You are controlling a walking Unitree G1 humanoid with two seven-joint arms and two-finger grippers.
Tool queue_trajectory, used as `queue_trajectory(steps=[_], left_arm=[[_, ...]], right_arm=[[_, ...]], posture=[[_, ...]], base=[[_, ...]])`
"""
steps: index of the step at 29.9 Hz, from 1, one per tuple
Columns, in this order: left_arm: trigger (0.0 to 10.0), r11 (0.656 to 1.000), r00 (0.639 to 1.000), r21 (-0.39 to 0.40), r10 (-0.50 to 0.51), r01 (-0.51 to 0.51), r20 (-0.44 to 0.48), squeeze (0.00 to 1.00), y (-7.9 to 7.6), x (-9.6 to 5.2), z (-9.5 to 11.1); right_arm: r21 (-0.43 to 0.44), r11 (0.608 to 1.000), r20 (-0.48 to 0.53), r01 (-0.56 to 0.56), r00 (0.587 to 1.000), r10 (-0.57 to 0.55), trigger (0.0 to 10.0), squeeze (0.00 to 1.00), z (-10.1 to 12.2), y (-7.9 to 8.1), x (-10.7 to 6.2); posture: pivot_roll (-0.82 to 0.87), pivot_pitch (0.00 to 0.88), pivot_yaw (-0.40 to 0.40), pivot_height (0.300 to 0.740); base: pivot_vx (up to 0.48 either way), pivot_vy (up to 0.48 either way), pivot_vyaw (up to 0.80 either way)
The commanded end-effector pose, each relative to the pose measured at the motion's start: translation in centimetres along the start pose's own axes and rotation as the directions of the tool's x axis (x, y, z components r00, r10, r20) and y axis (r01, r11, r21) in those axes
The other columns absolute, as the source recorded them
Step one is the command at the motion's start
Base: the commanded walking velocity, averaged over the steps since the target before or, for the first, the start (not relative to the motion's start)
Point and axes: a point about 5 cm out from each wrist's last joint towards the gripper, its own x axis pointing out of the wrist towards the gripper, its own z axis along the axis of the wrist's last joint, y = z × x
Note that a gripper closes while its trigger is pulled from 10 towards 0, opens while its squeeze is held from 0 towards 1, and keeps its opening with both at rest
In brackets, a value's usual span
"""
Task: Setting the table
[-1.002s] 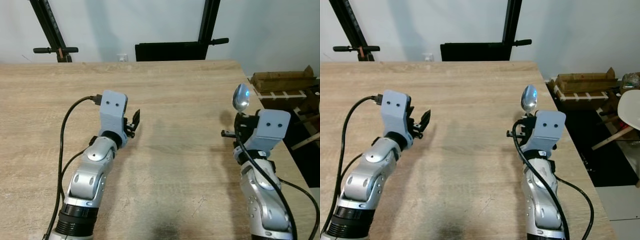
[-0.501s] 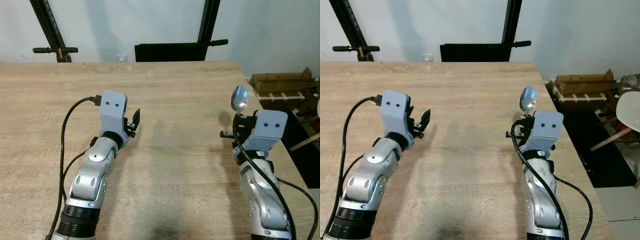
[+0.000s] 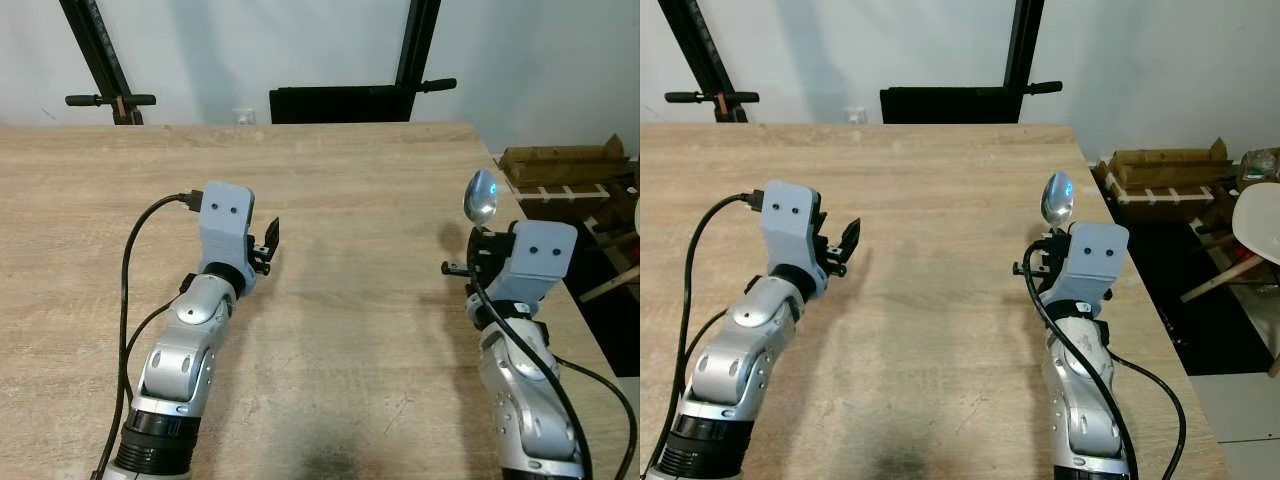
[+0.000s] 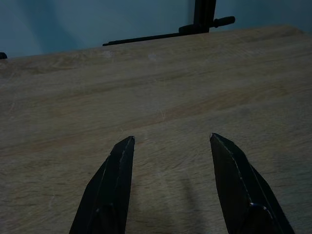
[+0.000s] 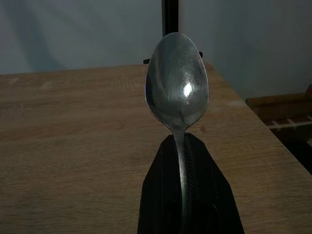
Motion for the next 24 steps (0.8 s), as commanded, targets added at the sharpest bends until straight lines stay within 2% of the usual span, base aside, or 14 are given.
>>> queue_trajectory(steps=[1,24], left_arm=[[10.0,1.0,1.0,-0.005,0.005,-0.005,-0.024,0.0,0.13,-0.23,-0.61],[10.0,1.0,1.0,-0.014,0.0,-0.001,-0.026,0.0,0.11,-0.22,-0.6]], right_arm=[[-0.003,1.0,-0.013,0.011,1.0,-0.011,10.0,0.0,-0.45,-0.3,-0.1],[-0.006,1.0,-0.017,0.021,1.0,-0.021,10.0,0.0,-0.59,-0.55,-0.04]], posture=[[-0.17,0.021,0.067,0.74],[-0.17,0.023,0.069,0.74]], base=[[-0.315,0.0,0.0],[-0.449,0.0,0.0]])
